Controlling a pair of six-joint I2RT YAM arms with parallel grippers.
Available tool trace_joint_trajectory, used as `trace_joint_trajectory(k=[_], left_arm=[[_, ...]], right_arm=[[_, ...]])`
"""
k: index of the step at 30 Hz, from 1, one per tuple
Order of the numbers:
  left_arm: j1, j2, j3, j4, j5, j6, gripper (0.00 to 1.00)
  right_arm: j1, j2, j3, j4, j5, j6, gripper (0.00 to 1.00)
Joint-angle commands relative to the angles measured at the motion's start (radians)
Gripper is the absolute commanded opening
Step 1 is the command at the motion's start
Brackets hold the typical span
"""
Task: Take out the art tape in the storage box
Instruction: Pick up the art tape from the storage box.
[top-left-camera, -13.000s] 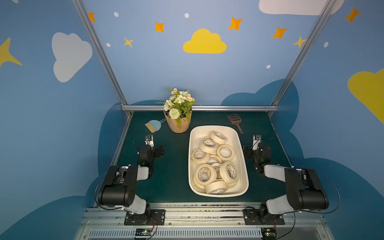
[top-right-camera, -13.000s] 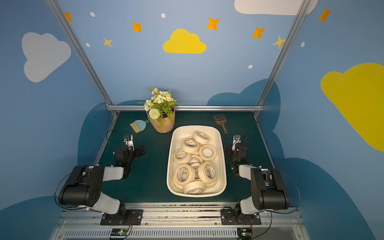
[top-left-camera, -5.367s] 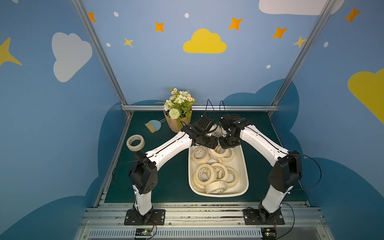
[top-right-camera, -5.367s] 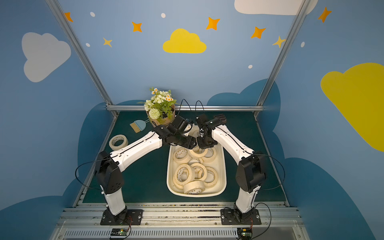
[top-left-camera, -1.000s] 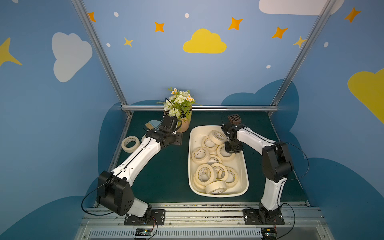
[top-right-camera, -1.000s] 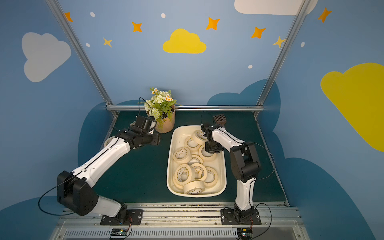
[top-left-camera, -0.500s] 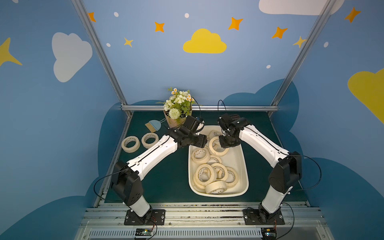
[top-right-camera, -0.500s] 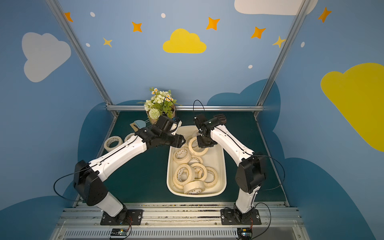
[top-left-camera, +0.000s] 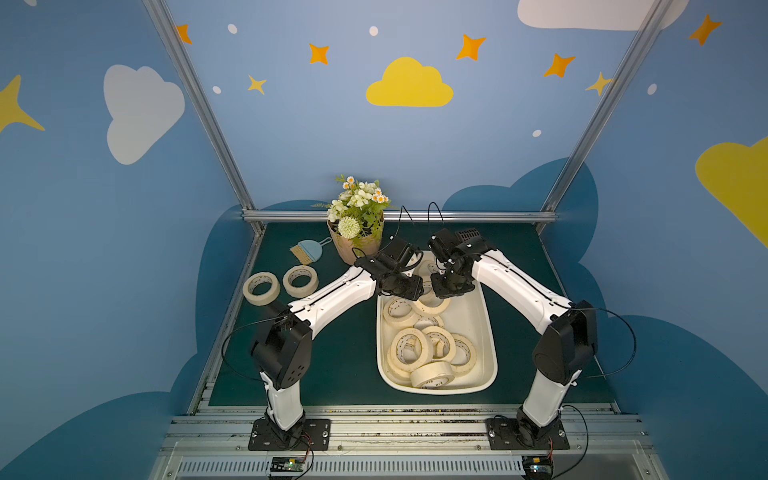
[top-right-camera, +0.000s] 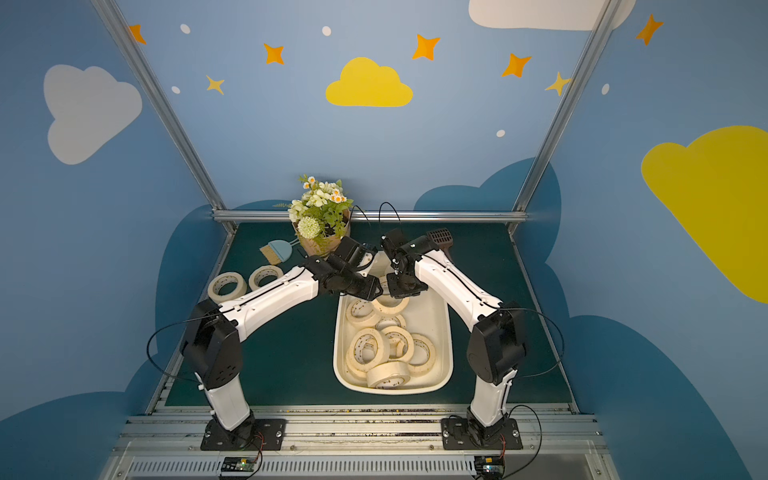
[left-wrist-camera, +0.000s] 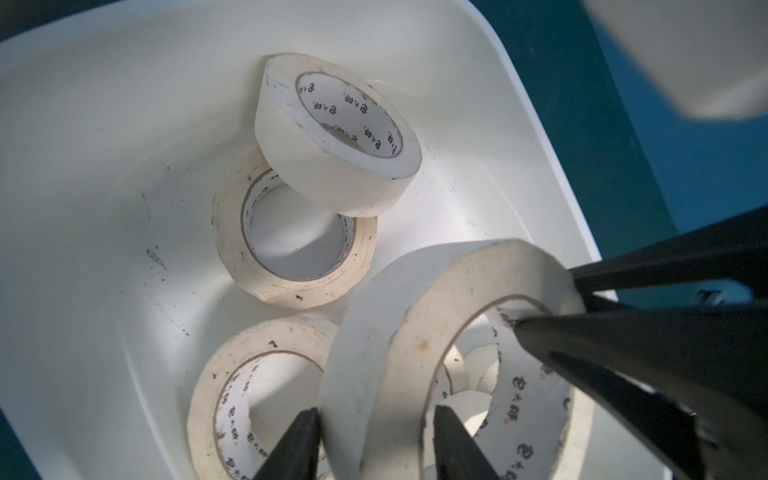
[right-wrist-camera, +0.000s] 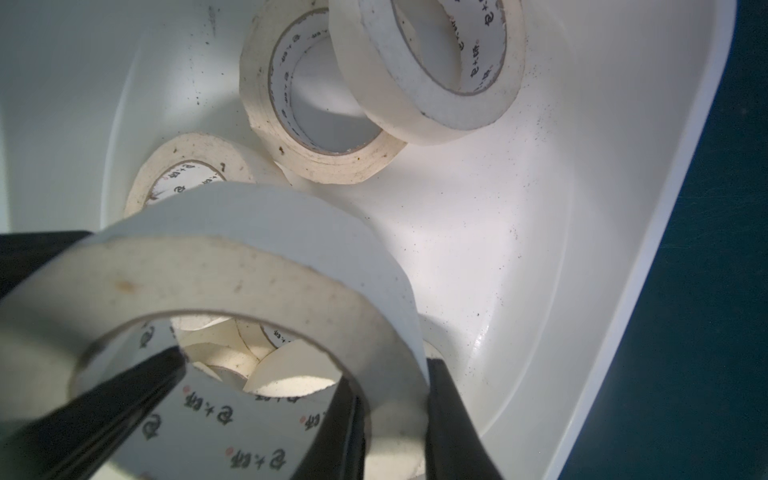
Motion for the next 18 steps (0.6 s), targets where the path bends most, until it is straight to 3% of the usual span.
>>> trace_joint_trajectory(k=[1,2,4,8,12,18], left_arm=[[-0.004,0.028,0.036,-0.01,-0.012,0.011,0.25],[-0.004,0.031,0.04,-0.01,-0.012,0.009,0.18],[-0.006,0.027,0.043,-0.013,-0.017,0.008,0.04],[-0.004,-0.002,0.042,-0.049,-0.072,0.019,0.04],[0.014,-0.074,0.013,-0.111,-0.177,0.038,0.04],[0.101,-0.266,-0.103,-0.17,-0.261,0.05,0.04]], right_arm=[[0.01,-0.009,0.029,0.005,-0.029,-0.007,0.0],[0.01,-0.012,0.028,0.005,-0.036,-0.007,0.05],[0.009,-0.029,0.019,0.008,-0.047,-0.009,0.3],[-0.017,-0.099,-0.024,0.011,-0.038,-0.005,0.59],[-0.069,-0.21,-0.044,-0.031,0.07,-0.021,0.71],[-0.18,-0.328,-0.221,0.103,0.022,-0.037,0.72]])
